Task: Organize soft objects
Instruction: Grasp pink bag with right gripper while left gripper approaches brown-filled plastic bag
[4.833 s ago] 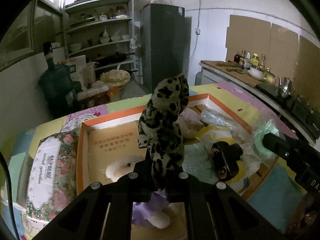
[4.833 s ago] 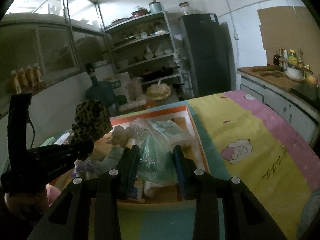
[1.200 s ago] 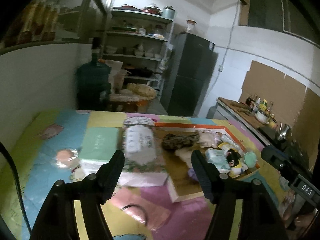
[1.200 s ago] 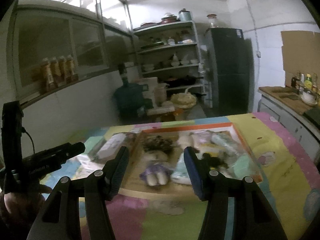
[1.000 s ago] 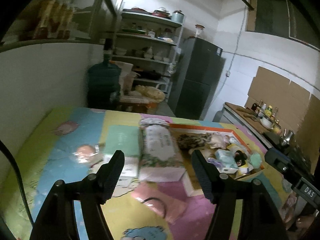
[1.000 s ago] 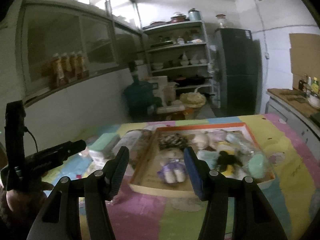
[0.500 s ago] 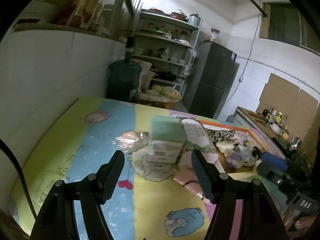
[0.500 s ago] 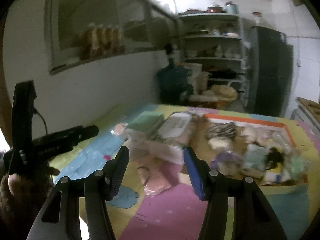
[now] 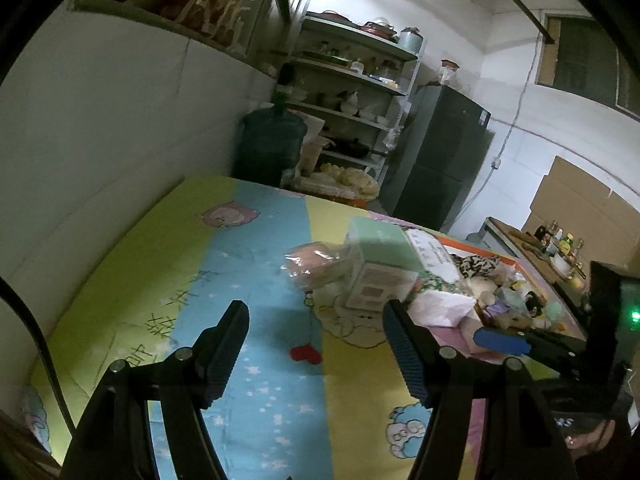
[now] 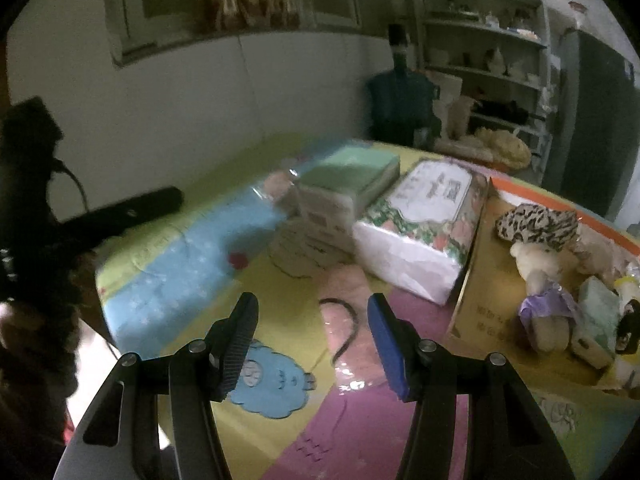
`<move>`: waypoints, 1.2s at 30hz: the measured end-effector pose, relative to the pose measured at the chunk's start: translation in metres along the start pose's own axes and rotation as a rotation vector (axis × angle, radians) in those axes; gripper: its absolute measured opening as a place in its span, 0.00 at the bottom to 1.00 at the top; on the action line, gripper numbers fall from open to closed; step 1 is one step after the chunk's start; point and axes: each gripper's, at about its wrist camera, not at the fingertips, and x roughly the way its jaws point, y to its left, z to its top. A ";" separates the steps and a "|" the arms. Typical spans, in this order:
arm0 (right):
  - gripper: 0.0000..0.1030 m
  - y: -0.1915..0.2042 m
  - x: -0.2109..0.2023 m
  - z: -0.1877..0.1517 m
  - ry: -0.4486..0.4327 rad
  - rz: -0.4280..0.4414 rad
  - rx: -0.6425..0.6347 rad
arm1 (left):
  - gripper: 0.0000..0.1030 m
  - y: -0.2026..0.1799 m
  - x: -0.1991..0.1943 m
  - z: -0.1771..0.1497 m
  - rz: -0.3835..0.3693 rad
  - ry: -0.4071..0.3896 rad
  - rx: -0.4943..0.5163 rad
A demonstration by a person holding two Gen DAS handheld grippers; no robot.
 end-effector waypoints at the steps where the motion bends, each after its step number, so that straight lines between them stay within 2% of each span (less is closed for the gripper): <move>1: 0.57 -0.002 0.003 -0.001 0.012 -0.005 -0.001 | 0.67 0.002 0.000 -0.001 0.001 0.001 -0.001; 10: 0.57 -0.014 0.035 0.003 0.083 -0.054 -0.008 | 0.67 0.014 0.007 0.001 -0.002 0.013 -0.007; 22: 0.56 -0.019 0.055 0.001 0.140 -0.065 -0.018 | 0.67 0.021 0.019 0.007 -0.011 0.038 0.011; 23: 0.48 -0.020 0.056 0.000 0.143 -0.067 -0.010 | 0.67 0.021 0.021 0.008 -0.017 0.042 0.018; 24: 0.43 -0.019 0.056 -0.003 0.148 -0.069 -0.003 | 0.67 0.019 0.024 0.009 -0.022 0.045 0.025; 25: 0.43 -0.020 0.055 -0.003 0.145 -0.068 0.008 | 0.67 0.020 0.026 0.011 -0.030 0.050 0.037; 30: 0.42 -0.018 0.048 -0.004 0.123 -0.065 0.023 | 0.67 0.014 0.049 0.025 -0.104 0.101 0.173; 36: 0.42 -0.015 0.032 -0.003 0.073 -0.044 0.034 | 0.67 -0.008 0.080 0.032 -0.193 0.142 0.503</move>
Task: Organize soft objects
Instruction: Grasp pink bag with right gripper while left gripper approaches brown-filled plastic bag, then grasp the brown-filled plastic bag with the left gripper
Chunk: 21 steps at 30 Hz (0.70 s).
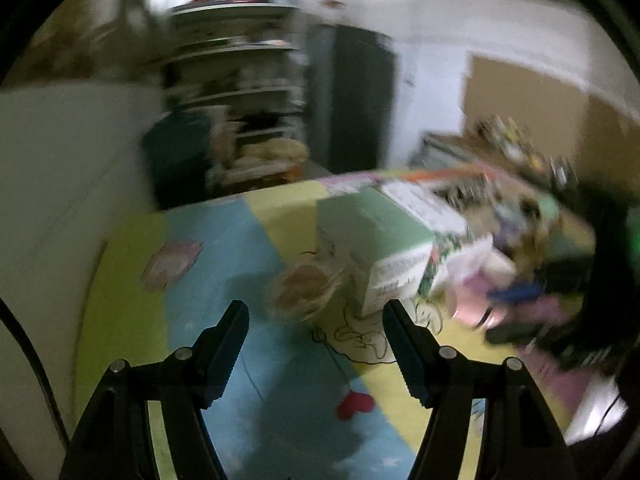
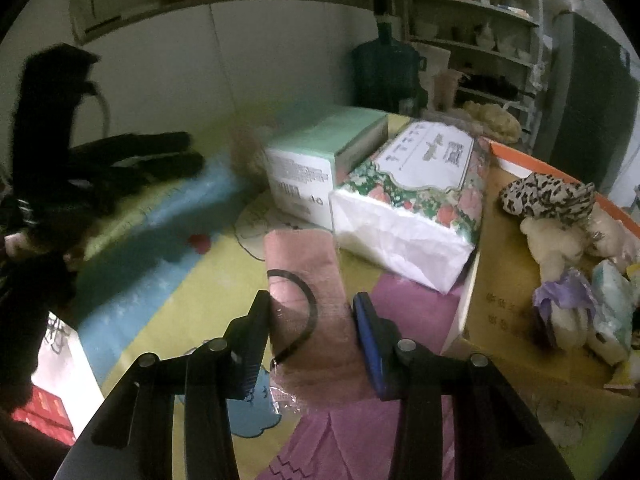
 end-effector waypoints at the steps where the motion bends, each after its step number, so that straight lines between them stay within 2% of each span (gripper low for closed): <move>1: 0.42 0.000 -0.002 0.001 -0.004 0.001 0.001 | 0.67 -0.003 0.007 0.002 0.000 0.017 0.058; 4: 0.42 0.000 -0.008 0.003 -0.021 0.000 0.006 | 0.67 -0.010 0.025 0.005 0.003 0.051 0.164; 7: 0.42 -0.004 -0.015 0.004 -0.035 0.003 0.016 | 0.67 -0.008 0.041 0.011 0.013 0.083 0.211; 15: 0.42 -0.008 -0.025 -0.005 -0.049 0.010 0.040 | 0.66 0.000 0.066 0.012 0.028 0.147 0.228; 18: 0.42 -0.010 -0.025 -0.006 -0.048 0.015 0.048 | 0.60 0.002 0.066 0.010 0.015 0.141 0.222; 21: 0.42 -0.010 -0.025 -0.008 -0.046 0.020 0.054 | 0.49 0.001 0.065 0.009 0.009 0.135 0.230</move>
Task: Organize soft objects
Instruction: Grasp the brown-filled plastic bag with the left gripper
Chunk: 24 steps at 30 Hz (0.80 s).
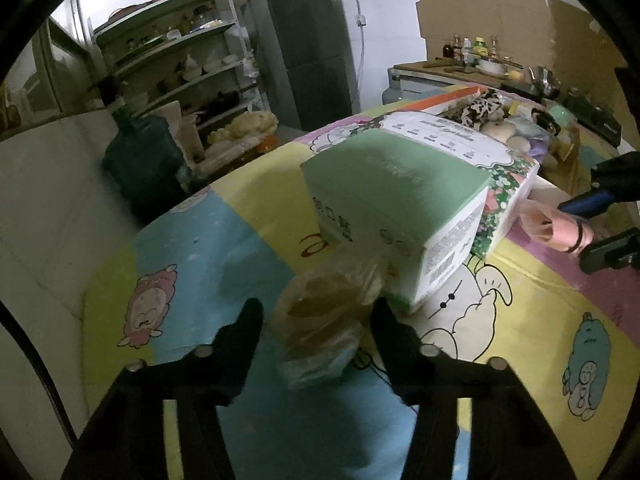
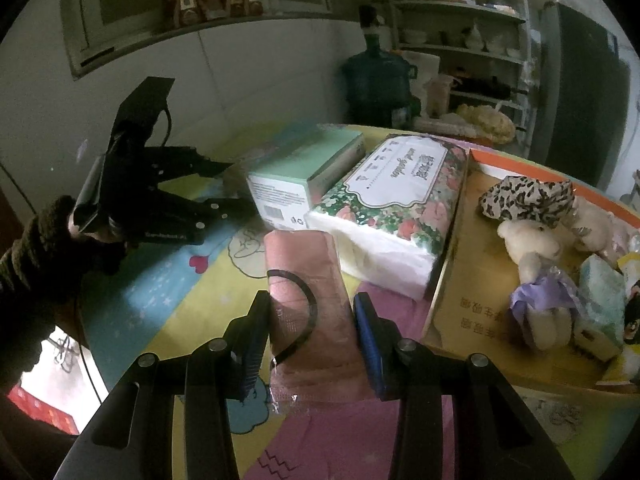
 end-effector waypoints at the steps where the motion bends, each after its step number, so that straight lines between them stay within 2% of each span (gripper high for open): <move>1: 0.42 -0.001 0.002 0.001 0.001 0.001 0.001 | 0.49 -0.001 0.000 -0.001 0.002 -0.004 0.004; 10: 0.42 0.001 0.005 0.004 0.005 0.006 0.003 | 0.46 0.004 -0.004 -0.001 -0.016 -0.020 -0.022; 24: 0.42 0.010 0.000 0.008 -0.012 0.012 -0.020 | 0.46 -0.004 -0.029 -0.001 0.015 -0.065 -0.017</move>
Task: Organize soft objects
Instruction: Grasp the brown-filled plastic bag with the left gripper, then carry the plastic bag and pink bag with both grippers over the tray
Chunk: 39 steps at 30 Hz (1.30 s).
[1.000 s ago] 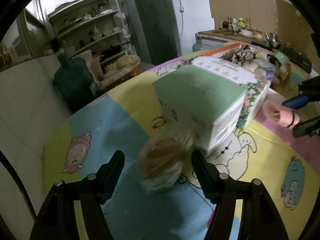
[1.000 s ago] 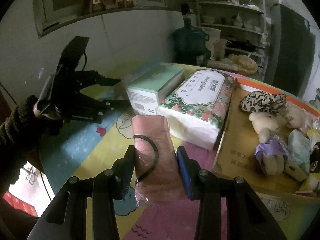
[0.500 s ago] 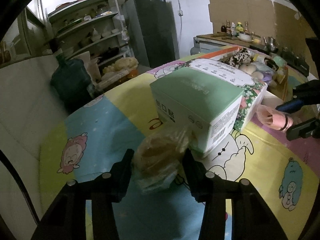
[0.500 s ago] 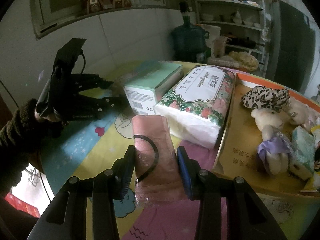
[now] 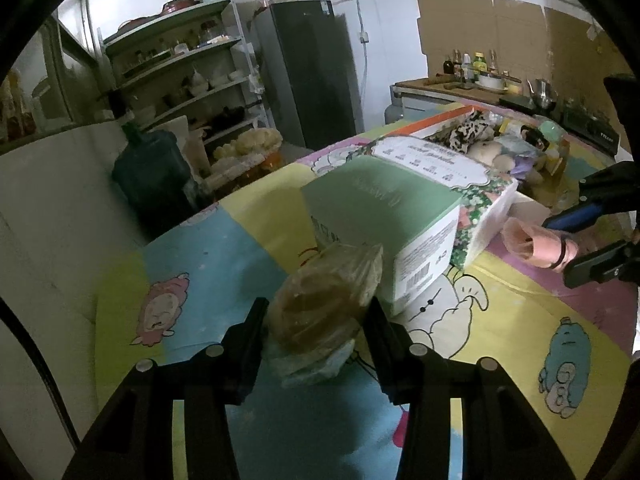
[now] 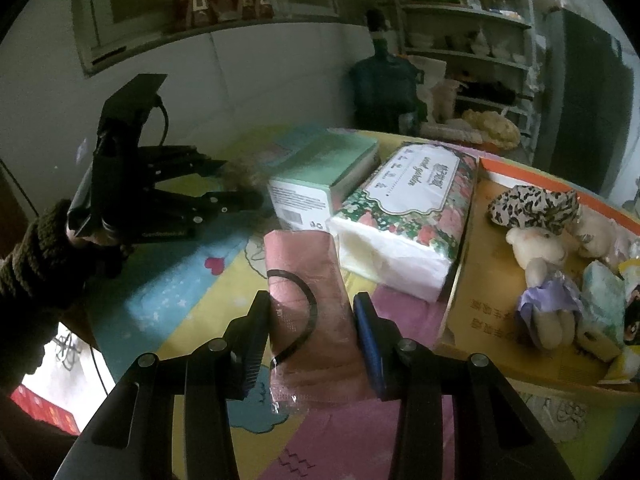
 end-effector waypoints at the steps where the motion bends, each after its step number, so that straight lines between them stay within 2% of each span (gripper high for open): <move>1: 0.42 0.002 -0.001 -0.001 -0.003 0.000 -0.003 | 0.46 -0.001 -0.003 0.000 0.001 -0.005 0.000; 16: 0.42 0.025 -0.029 0.002 -0.067 0.004 -0.041 | 0.46 -0.011 -0.059 0.010 0.043 -0.122 -0.074; 25: 0.42 0.021 -0.063 0.005 -0.167 -0.023 -0.010 | 0.46 -0.043 -0.093 0.032 -0.003 -0.232 -0.122; 33: 0.42 0.002 -0.087 0.002 -0.214 -0.067 0.026 | 0.46 -0.066 -0.091 0.053 -0.064 -0.262 -0.156; 39: 0.42 -0.013 -0.102 -0.002 -0.242 -0.098 0.055 | 0.46 -0.076 -0.081 0.066 -0.049 -0.268 -0.208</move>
